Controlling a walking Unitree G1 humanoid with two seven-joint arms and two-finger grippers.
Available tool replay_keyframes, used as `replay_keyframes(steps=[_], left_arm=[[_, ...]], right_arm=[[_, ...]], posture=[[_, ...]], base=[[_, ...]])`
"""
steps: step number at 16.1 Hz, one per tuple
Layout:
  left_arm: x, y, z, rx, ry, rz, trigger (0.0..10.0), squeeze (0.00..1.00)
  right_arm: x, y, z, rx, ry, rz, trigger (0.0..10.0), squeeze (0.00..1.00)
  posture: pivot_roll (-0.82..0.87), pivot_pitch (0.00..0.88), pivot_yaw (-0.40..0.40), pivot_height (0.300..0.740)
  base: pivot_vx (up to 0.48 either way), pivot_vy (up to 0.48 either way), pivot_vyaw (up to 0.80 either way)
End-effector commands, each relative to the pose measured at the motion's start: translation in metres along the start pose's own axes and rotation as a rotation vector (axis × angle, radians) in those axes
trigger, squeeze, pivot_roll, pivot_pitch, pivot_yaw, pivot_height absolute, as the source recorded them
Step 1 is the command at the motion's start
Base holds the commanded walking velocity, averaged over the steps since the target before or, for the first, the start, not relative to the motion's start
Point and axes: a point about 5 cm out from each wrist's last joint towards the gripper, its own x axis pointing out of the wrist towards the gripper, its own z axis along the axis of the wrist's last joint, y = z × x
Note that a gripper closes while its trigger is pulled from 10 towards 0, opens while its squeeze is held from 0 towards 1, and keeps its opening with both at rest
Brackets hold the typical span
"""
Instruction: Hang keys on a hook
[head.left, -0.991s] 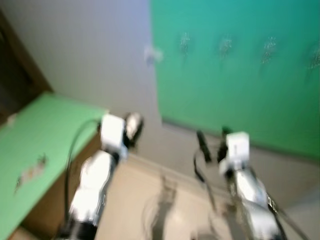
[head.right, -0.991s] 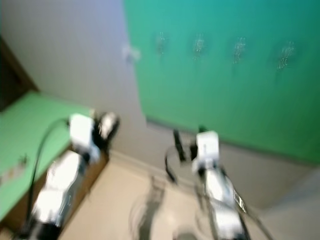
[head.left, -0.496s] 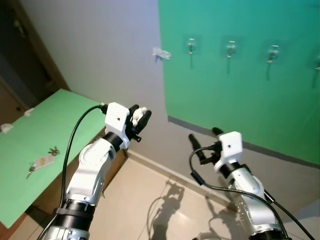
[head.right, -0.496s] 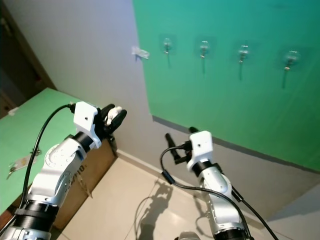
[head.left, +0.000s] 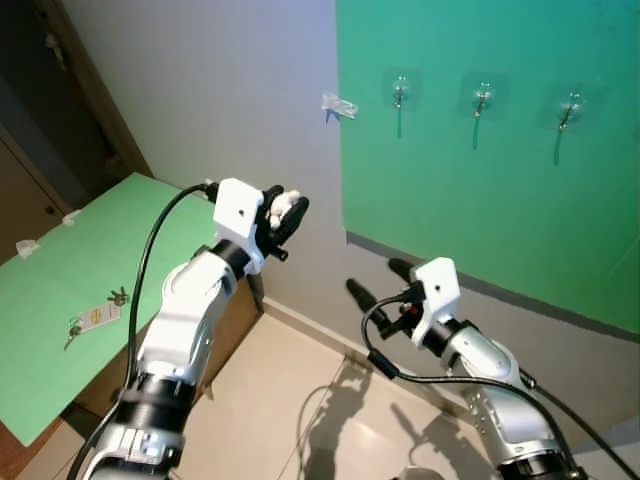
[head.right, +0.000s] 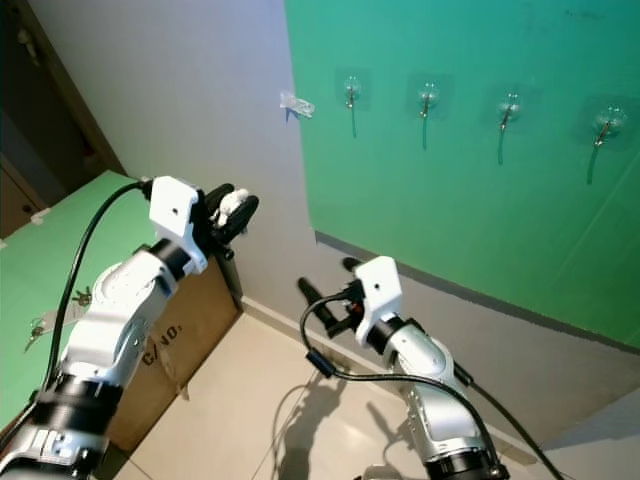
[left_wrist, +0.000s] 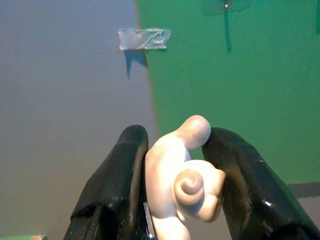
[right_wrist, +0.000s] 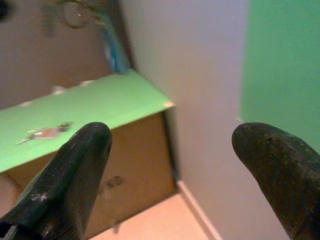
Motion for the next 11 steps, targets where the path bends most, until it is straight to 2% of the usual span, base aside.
replay_keyframes(steps=[1, 7, 9, 11], left_arm=[[0.004, 0.003, 0.004, -0.008, -0.008, 0.001, 0.0, 0.0], [0.024, -0.012, 0.003, -0.072, -0.006, -0.051, 0.0, 0.0], [0.032, -0.018, 0.002, -0.125, -0.006, -0.055, 0.0, 0.0], [0.036, -0.026, 0.001, -0.154, -0.017, -0.068, 0.0, 0.0]], right_arm=[[0.005, 0.008, 0.012, 0.016, -0.031, 0.068, 10.0, 0.0], [0.02, 0.025, 0.028, 0.014, -0.041, 0.188, 10.0, 0.0], [0.031, 0.032, 0.031, 0.011, -0.041, 0.23, 10.0, 0.0], [0.034, 0.038, 0.03, 0.009, -0.02, 0.287, 10.0, 0.0]], posture=[[-0.27, 0.021, 0.124, 0.74], [-0.28, 0.023, 0.127, 0.74], [-0.28, 0.02, 0.131, 0.74], [-0.28, 0.019, 0.133, 0.74]], base=[[0.0, 0.0, 0.0], [0.0, 0.0, 0.0], [0.0, 0.0, 0.0], [0.0, 0.0, 0.0]])
